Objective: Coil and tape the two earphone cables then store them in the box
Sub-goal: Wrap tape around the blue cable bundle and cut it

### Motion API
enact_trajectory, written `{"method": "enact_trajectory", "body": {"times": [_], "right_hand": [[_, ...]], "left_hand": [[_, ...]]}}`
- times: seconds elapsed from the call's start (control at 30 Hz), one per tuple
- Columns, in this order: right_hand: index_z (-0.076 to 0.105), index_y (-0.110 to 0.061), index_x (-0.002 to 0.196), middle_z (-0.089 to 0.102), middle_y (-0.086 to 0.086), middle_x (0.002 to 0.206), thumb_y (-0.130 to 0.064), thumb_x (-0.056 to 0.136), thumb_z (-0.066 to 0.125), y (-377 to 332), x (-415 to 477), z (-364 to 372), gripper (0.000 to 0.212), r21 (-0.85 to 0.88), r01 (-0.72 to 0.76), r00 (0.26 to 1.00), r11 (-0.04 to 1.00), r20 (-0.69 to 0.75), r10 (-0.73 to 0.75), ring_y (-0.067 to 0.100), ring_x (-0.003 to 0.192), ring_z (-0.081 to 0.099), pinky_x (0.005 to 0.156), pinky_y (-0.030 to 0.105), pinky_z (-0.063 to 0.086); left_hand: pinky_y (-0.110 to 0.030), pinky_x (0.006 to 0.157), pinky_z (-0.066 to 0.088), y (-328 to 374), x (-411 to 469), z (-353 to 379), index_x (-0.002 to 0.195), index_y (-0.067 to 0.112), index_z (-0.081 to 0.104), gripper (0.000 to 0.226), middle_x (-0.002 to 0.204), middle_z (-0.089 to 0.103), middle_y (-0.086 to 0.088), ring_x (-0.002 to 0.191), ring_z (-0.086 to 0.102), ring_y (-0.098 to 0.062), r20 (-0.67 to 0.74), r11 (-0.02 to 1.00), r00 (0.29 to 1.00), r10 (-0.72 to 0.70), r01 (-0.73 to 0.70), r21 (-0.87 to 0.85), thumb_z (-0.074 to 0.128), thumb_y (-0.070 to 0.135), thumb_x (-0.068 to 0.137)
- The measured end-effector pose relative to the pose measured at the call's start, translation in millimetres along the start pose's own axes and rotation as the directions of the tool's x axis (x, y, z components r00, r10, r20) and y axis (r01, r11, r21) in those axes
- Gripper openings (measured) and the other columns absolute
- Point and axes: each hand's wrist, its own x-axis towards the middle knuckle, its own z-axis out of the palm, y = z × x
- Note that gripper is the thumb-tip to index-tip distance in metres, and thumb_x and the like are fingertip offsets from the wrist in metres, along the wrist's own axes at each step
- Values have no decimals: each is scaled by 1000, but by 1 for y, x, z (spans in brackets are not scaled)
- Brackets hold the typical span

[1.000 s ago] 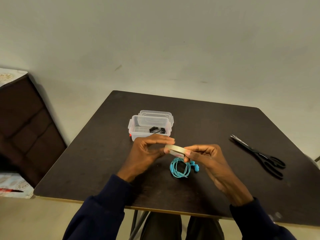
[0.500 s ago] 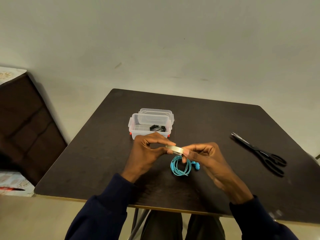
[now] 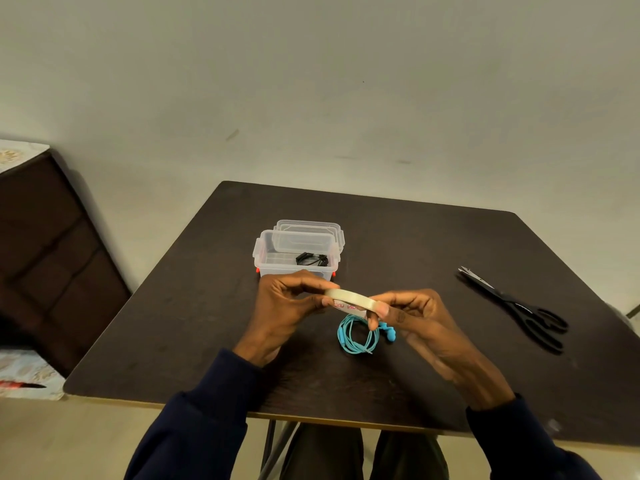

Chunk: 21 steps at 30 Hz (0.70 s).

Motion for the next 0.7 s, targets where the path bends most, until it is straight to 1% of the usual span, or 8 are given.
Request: {"method": "enact_trajectory", "body": {"times": [0.07,0.17,0.27,0.3,0.37,0.43,0.57,0.7], "right_hand": [[76,-4,105,73,15,83,-25,79,72,0,0,-1,34,25,-2,1000,1000,9,1,22,85,69,87,31,54],[75,-2,107,73,16,84,-20,83,70,0,0,-2,30,23,14,999,1000,34,-14,22,85,69,85,30,54],[76,-4,106,74,16,88,-20,82,72,0,0,-1,29,18,7,1000,1000,13,-7,22,86,71,80,27,55],[75,-2,106,75,16,91,-18,83,72,0,0,-2,28,3,6,1000,1000,-12,-6,23,88,72,79,27,56],[75,-2,105,76,16,92,-15,83,70,2,1,-3,25,-56,15,998,998,-62,-18,24,89,73,78,27,56],[78,-6,100,75,15,84,-16,81,72,3,2,-2,23,-117,33,995,993,-87,-43,22,80,72,74,26,57],[79,-7,97,74,14,77,-18,82,75,4,3,2,19,-187,67,994,980,-67,-81,22,74,70,74,29,57],[79,-12,99,74,14,79,-22,85,74,5,2,3,18,-201,55,997,978,-48,-66,23,77,68,78,35,54]], "left_hand": [[-44,78,64,0,-1,-1,94,11,80,20,99,76,-15,98,73,-35,-4,997,999,-45,45,-60,81,7,74],[-48,80,63,-1,-2,0,97,10,79,20,102,75,-17,100,73,-37,15,991,995,-96,97,-94,80,8,76],[-54,84,60,-2,-2,-1,100,12,78,20,105,76,-15,100,73,-36,47,985,985,-167,169,-40,78,9,79],[-52,86,60,-1,-2,-1,101,14,78,22,107,76,-13,102,73,-34,67,986,984,-165,166,-6,79,9,80],[-40,91,60,3,0,0,105,21,78,27,110,76,-3,107,71,-24,115,989,990,-87,72,131,80,11,80],[-31,93,57,7,1,6,110,24,78,32,112,75,4,110,69,-18,166,971,986,-20,-20,238,82,17,79],[-29,86,59,8,0,15,105,17,80,27,101,75,5,98,71,-19,147,939,985,89,-132,317,82,20,79],[-24,82,57,8,0,13,97,24,81,23,93,77,7,90,71,-15,106,930,978,181,-206,305,83,15,76]]}}
